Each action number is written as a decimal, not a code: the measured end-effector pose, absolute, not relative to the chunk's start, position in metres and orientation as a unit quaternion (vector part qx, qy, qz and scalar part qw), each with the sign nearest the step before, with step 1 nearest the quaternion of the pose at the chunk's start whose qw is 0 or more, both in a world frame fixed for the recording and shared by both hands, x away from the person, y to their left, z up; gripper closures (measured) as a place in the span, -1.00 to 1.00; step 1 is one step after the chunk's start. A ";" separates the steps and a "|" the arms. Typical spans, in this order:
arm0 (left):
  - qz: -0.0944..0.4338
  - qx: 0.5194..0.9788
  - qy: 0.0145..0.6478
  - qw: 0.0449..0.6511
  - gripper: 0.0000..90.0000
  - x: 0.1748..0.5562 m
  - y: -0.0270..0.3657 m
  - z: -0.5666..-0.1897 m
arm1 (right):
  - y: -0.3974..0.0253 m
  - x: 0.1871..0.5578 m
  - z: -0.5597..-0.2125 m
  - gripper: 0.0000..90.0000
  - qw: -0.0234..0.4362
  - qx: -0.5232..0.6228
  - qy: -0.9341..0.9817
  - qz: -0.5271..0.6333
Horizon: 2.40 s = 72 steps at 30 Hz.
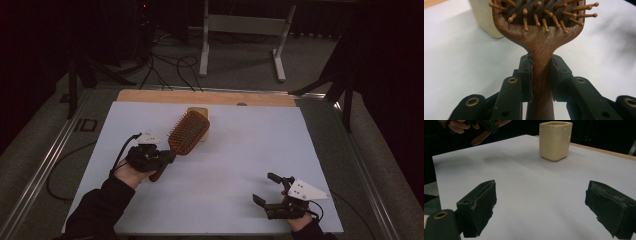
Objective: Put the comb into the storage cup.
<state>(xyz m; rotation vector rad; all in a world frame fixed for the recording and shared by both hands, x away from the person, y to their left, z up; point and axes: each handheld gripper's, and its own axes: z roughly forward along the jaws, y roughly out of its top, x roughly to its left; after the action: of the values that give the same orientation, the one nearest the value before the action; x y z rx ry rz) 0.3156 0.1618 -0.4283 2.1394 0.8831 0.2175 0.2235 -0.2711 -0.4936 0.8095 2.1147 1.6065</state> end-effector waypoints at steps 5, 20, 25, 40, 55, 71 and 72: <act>0.079 0.849 0.336 0.400 0.65 0.313 0.152 -0.432 | -0.272 0.223 -0.494 -0.78 0.181 0.289 0.748 0.570; 0.080 0.847 0.318 0.418 0.65 0.301 0.132 -0.453 | -0.271 0.225 -0.495 -0.78 0.183 0.292 0.750 0.564; 0.087 0.843 0.318 0.424 0.65 0.297 0.132 -0.460 | -0.269 0.225 -0.494 -0.78 0.185 0.297 0.752 0.559; 0.097 0.835 0.311 0.443 0.65 0.287 0.135 -0.471 | -0.265 0.225 -0.491 -0.78 0.187 0.307 0.753 0.551; 0.104 0.831 0.299 0.457 0.65 0.283 0.133 -0.470 | -0.253 0.219 -0.438 -0.78 0.195 0.326 0.746 0.547; 0.102 0.831 0.295 0.460 0.65 0.284 0.132 -0.471 | -0.233 0.243 -0.398 -0.79 0.178 0.319 0.734 0.573; 0.101 0.830 0.294 0.462 0.65 0.284 0.132 -0.471 | -0.231 0.245 -0.396 -0.79 0.177 0.319 0.734 0.573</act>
<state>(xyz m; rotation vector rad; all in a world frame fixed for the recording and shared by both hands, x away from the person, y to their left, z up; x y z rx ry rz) 0.2842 0.1319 -0.4710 2.0421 0.7242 0.2476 0.2448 -0.2311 -0.3963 0.9021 2.0784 1.6212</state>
